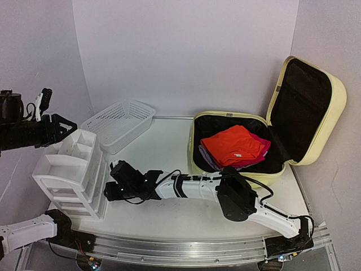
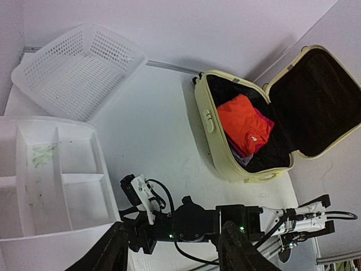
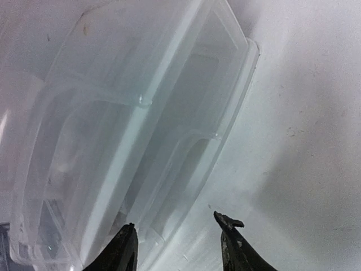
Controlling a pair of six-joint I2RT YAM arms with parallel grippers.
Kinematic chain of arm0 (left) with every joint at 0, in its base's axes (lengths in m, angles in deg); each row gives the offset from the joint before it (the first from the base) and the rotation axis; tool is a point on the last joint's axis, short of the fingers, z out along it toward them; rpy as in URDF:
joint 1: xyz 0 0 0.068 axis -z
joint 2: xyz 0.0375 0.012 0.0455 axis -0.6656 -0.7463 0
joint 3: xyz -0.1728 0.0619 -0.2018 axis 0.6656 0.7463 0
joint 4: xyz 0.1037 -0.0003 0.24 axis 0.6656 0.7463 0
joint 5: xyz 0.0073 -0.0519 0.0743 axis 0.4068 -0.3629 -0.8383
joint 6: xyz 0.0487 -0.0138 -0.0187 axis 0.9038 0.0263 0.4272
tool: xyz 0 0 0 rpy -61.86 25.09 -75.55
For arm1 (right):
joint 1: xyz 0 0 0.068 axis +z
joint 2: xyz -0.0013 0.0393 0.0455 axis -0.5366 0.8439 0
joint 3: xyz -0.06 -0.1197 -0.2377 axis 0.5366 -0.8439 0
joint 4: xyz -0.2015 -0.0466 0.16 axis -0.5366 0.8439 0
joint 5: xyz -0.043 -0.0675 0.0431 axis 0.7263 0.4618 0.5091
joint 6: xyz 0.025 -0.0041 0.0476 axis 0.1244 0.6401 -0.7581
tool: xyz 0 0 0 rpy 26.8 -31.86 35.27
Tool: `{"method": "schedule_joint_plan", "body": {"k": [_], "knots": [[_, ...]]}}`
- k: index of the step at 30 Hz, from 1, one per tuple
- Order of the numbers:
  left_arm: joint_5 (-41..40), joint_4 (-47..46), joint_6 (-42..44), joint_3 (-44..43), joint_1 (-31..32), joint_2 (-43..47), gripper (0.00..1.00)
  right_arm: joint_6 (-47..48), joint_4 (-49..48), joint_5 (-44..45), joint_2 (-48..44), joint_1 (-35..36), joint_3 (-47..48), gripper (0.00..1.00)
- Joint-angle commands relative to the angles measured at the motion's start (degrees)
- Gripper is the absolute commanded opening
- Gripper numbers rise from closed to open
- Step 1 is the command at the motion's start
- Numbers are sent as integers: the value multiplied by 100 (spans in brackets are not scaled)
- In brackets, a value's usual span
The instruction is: Open, take out, and arrange the luggage
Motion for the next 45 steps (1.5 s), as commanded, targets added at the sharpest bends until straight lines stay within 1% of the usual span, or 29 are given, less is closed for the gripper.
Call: {"method": "schedule_joint_plan", "body": {"k": [1, 2, 4, 6, 8, 11, 13, 16, 18, 20, 22, 24, 27, 31, 32, 34, 37, 38, 40, 43, 45], "knots": [[682, -355, 251, -331, 12, -555, 58, 734, 43, 51, -1485, -193, -1083, 57], [749, -498, 277, -348, 8, -662, 59, 899, 64, -4, -1866, -283, -1682, 59], [936, -774, 320, -399, 28, -974, 60, 1320, 261, 58, -2658, -372, -2506, 67], [953, -998, 356, -470, 170, -1414, 60, 1799, 608, 570, -3523, -390, -3303, 76], [547, -1138, 472, -629, 593, -1910, 60, 2035, 778, 960, -4385, -407, -4150, 84], [-583, -1146, 919, -1147, 1443, -2845, 60, 2207, 1028, 1455, -5775, -430, -5244, 93], [-1181, -1079, 1183, -1644, 1667, -3634, 61, 2299, 1260, 1754, -6524, -440, -5777, 96], [-1818, -769, 1311, -2351, 1677, -4668, 60, 2273, 1802, 2398, -7565, -444, -6348, 98], [-2026, -652, 1449, -2837, 1677, -5293, 60, 2252, 2139, 2702, -8198, -437, -6657, 98], [-2433, -603, 1736, -3247, 1673, -5903, 63, 2213, 2339, 2938, -8741, -444, -6970, 98], [-2911, -539, 2051, -3682, 1645, -6521, 68, 2161, 2509, 3088, -9187, -452, -7161, 98], [-3088, -472, 2272, -4083, 1490, -7072, 71, 2085, 2657, 3158, -9488, -458, -7271, 98], [-2868, -210, 2370, -4776, 1132, -7842, 74, 1968, 2833, 3184, -9755, -461, -7360, 98], [-2441, -59, 2411, -5393, 708, -8693, 75, 1889, 2943, 3152, -9888, -459, -7445, 98], [-2440, -4, 2448, -5576, 665, -8923, 75, 1871, 2958, 3156, -9898, -461, -7457, 98], [-2699, 159, 2515, -5817, 658, -9154, 74, 1845, 2972, 3144, -9901, -461, -7468, 98], [-3091, 165, 2719, -5834, 635, -9304, 75, 1797, 2975, 3119, -9885, -461, -7477, 98], [-3399, 195, 2799, -5753, 624, -9316, 75, 1785, 2973, 3118, -9879, -458, -7480, 98], [-3740, 203, 2836, -5375, 566, -9193, 76, 1776, 2979, 3121, -9851, -461, -7470, 98], [-3817, 167, 2701, -4668, 482, -8802, 77, 1770, 2974, 3145, -9783, -459, -7497, 98], [-3752, 133, 2665, -4407, 401, -8665, 77, 1802, 2982, 3137, -9677, -454, -7447, 98]]}}
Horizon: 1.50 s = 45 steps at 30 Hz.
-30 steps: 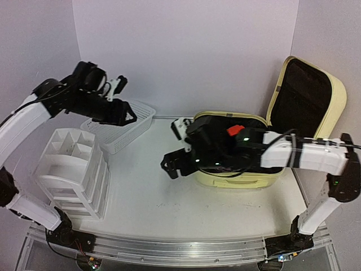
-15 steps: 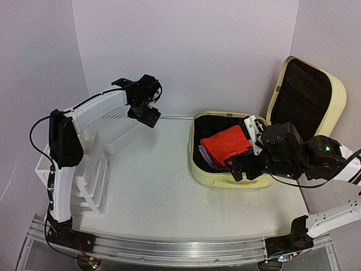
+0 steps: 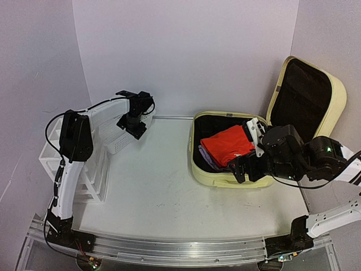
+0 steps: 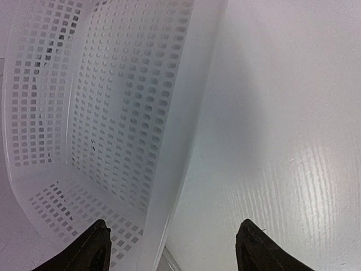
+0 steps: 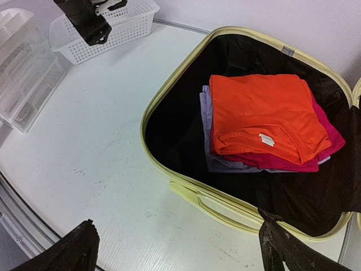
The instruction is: Open, take out, and arrange the luggage
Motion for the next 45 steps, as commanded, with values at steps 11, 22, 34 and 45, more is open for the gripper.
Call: {"method": "schedule_joint_plan", "body": {"k": [11, 22, 34, 45], "knots": [[1168, 122, -383, 810, -10, 577, 54, -11, -78, 9, 296, 11, 226, 98], [2524, 122, -1117, 877, 668, 703, 54, -46, -78, 34, 298, 14, 198, 98], [3422, -938, -2358, 2111, 1105, 1801, 63, -99, -99, -37, 305, 16, 95, 98], [4186, -1649, -2249, 3941, 1266, 3450, 69, 396, -154, -197, 1410, 13, 650, 98]]}}
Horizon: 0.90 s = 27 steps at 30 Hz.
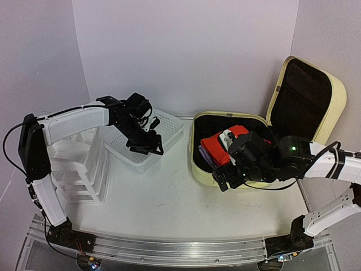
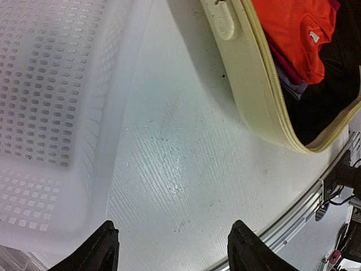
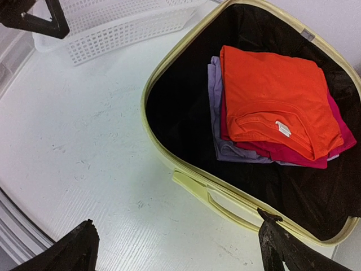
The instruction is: Open, take out, and arrange the luggage
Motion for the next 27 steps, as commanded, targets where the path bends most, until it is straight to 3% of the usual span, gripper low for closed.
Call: {"method": "schedule_joint_plan", "body": {"k": [1, 6, 8, 13, 16, 21, 27], "knots": [[-184, -477, -27, 645, 146, 557, 70, 309, -174, -121, 336, 13, 568, 98], [-2016, -456, 677, 840, 141, 927, 81, 348, -267, -380, 571, 17, 716, 98], [-2181, -441, 1127, 745, 144, 749, 85, 304, -335, -461, 547, 11, 668, 98], [-1494, -393, 1441, 414, 139, -34, 83, 157, -379, -493, 359, 17, 522, 98], [-990, -206, 1256, 284, 154, -334, 75, 52, -379, -444, 127, 14, 387, 98], [566, -458, 600, 605, 262, -240, 64, -26, -388, -319, -181, 17, 195, 98], [1647, -1660, -200, 1308, 624, 184, 64, 27, -393, -193, -289, 11, 147, 98]]}}
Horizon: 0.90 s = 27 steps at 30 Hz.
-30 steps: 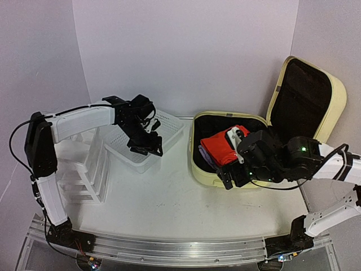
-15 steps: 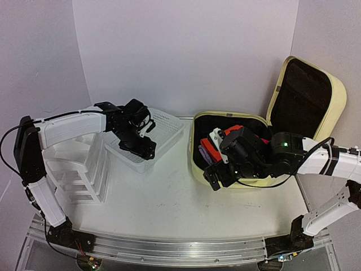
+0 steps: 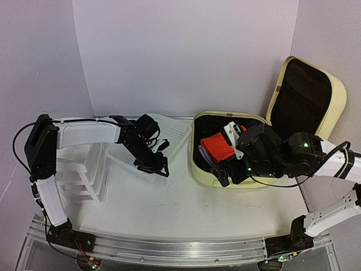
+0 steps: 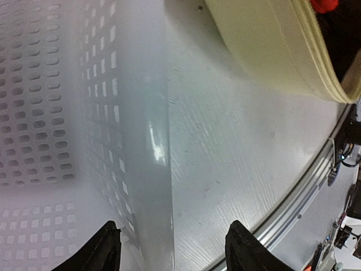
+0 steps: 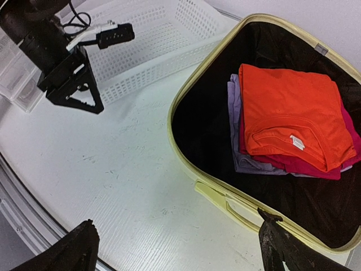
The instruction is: Open, take out, and arrange the luggage
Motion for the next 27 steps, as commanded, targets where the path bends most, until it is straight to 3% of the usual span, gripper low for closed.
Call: {"method": "schedule_joint_plan", "body": {"k": [1, 14, 18, 22, 27], "knots": [[1144, -893, -734, 184, 372, 346, 66, -14, -194, 220, -130, 14, -68, 98], [1907, -2246, -1338, -147, 778, -75, 72, 178, 429, 897, 324, -36, 364, 98], [1962, -2255, -1237, -74, 884, 50, 73, 368, 775, 648, 645, -608, 614, 98], [1898, -2246, -1147, 293, 935, 448, 73, 720, 810, 371, 895, -1119, 758, 98], [1041, -1855, -747, 687, 962, 1633, 77, 1301, 850, -209, 1495, -1850, 1028, 98]]}}
